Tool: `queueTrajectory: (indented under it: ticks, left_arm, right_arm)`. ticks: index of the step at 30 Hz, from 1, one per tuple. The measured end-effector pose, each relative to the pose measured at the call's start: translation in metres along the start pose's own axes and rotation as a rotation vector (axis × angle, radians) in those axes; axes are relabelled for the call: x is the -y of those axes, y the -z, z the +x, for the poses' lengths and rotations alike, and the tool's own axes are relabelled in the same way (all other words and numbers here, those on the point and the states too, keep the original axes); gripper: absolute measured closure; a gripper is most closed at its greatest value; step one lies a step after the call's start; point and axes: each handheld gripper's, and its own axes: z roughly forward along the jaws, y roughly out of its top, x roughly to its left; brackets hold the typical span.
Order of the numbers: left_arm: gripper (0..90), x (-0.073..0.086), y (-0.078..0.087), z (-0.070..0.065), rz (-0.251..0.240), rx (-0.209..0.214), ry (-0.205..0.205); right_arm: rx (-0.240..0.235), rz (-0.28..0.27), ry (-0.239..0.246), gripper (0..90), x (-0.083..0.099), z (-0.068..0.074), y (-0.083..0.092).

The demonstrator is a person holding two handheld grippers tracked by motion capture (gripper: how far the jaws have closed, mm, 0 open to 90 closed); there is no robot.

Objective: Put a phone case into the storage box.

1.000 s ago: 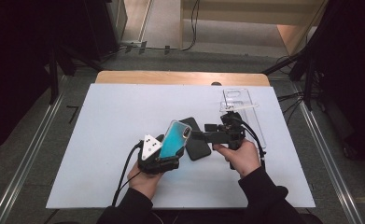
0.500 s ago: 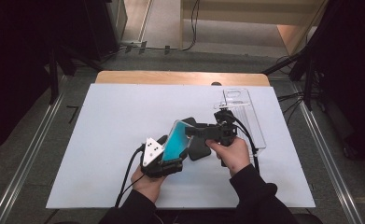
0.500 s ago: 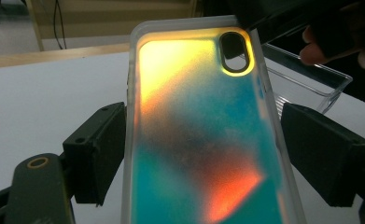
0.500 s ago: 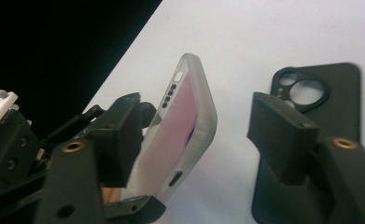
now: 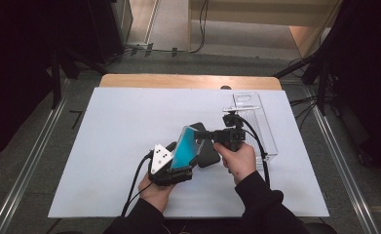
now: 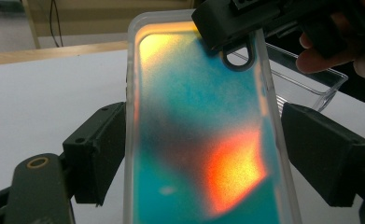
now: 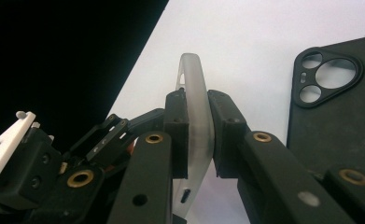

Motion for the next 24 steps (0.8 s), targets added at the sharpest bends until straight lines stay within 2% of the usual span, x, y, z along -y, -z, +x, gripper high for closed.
queueTrajectory:
  ticks: [6, 8, 10, 12, 14, 16, 19, 20, 22, 24]
  left_arm:
    - [16.3, -0.004, 0.000, -0.002, 0.022, -0.005, -0.020]
    - [15.1, -0.007, -0.003, -0.001, 0.056, 0.017, -0.001]
    - [13.6, -0.009, -0.003, 0.000, 0.068, 0.024, 0.001]
    - [9.5, -0.011, -0.003, 0.001, 0.086, 0.032, 0.025]
    - [7.3, -0.012, -0.002, 0.001, 0.097, 0.033, 0.033]
    - [7.4, -0.017, 0.000, 0.004, 0.118, 0.041, 0.055]
    - [7.4, -0.020, 0.002, 0.006, 0.138, 0.045, 0.060]
    - [7.5, -0.021, 0.002, 0.007, 0.144, 0.055, 0.063]
    - [7.8, -0.023, 0.002, 0.008, 0.174, 0.076, 0.056]
    - [9.2, -0.025, 0.001, 0.007, 0.206, 0.095, 0.053]
  right_arm:
    - [-0.002, 0.005, 0.007, 76.9, -0.001, 0.004, 0.003]
    - [-0.001, 0.006, 0.013, 77.0, -0.001, 0.005, 0.004]
    - [0.004, 0.009, 0.022, 77.0, -0.001, 0.005, 0.005]
    - [0.003, 0.007, 0.026, 77.0, -0.001, 0.005, 0.006]
    - [0.018, 0.005, 0.029, 77.0, -0.001, 0.005, 0.007]
    - [0.064, -0.001, 0.063, 77.0, -0.002, 0.004, 0.011]
    - [0.085, -0.007, 0.073, 77.0, -0.003, 0.005, 0.014]
    - [0.108, -0.015, 0.091, 77.0, -0.004, 0.006, 0.018]
    - [0.118, -0.019, 0.102, 77.0, -0.004, 0.006, 0.020]
    - [0.153, -0.039, 0.146, 77.0, -0.005, 0.009, 0.025]
